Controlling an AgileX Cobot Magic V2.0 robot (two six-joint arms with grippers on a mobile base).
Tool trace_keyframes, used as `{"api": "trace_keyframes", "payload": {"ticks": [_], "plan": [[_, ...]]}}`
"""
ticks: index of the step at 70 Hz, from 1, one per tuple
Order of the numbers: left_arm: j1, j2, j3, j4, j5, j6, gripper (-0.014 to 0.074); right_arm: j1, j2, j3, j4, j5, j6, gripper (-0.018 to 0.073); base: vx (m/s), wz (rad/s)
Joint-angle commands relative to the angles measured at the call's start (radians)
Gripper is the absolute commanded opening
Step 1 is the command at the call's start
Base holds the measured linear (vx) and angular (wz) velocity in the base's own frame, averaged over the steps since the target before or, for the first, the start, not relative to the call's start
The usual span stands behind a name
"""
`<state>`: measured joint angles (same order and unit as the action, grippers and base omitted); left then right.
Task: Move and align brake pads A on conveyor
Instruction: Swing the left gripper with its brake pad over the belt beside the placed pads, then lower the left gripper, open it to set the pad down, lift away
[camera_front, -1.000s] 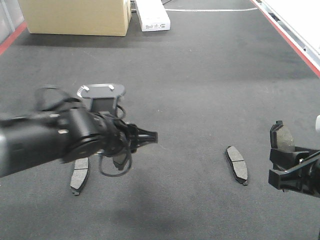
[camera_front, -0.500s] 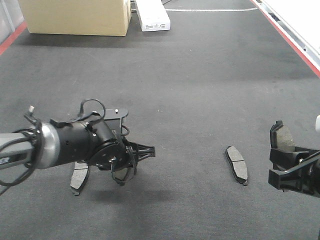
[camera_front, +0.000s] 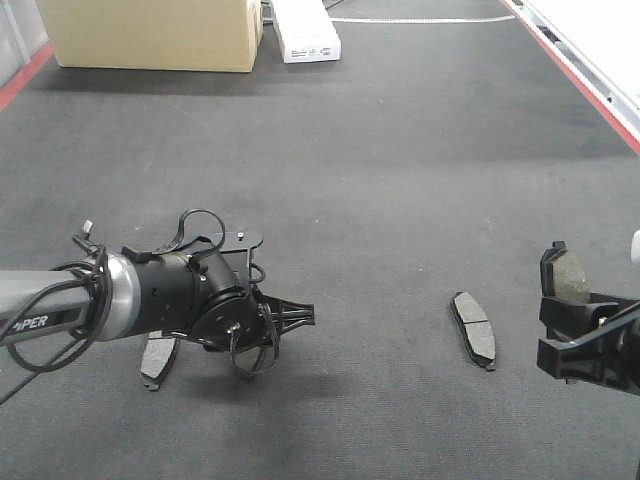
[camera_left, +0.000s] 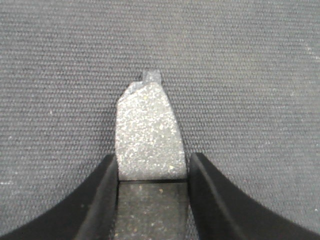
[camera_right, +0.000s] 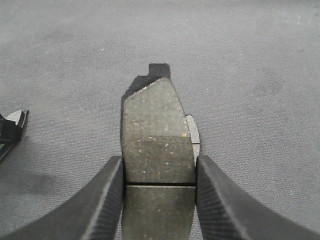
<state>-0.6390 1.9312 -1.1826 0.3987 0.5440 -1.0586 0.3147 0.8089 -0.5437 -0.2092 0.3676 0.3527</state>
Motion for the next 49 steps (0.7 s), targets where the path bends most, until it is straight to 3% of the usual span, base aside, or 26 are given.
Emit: {"api": "trace_keyframes", "payload": {"ticks": [1, 10, 30, 49], "plan": [[0.001, -0.052, -0.029, 0.003, -0.038, 0.004, 0.0265, -0.004, -0.005, -0.031, -0.017, -0.09, -0.003, 0.0036, 0.0, 0.0], [0.001, -0.052, -0.029, -0.027, -0.03, 0.061, 0.0323, -0.004, -0.005, -0.031, -0.017, -0.09, -0.003, 0.0036, 0.0, 0.0], [0.001, -0.063, -0.029, -0.037, -0.011, 0.062, 0.0478, -0.004, -0.005, -0.031, -0.017, -0.09, -0.003, 0.0036, 0.0, 0.0], [-0.001, -0.191, -0.03, 0.113, 0.037, 0.019, 0.0499, -0.004, -0.005, -0.031, -0.017, -0.09, -0.003, 0.0036, 0.0, 0.0]]}}
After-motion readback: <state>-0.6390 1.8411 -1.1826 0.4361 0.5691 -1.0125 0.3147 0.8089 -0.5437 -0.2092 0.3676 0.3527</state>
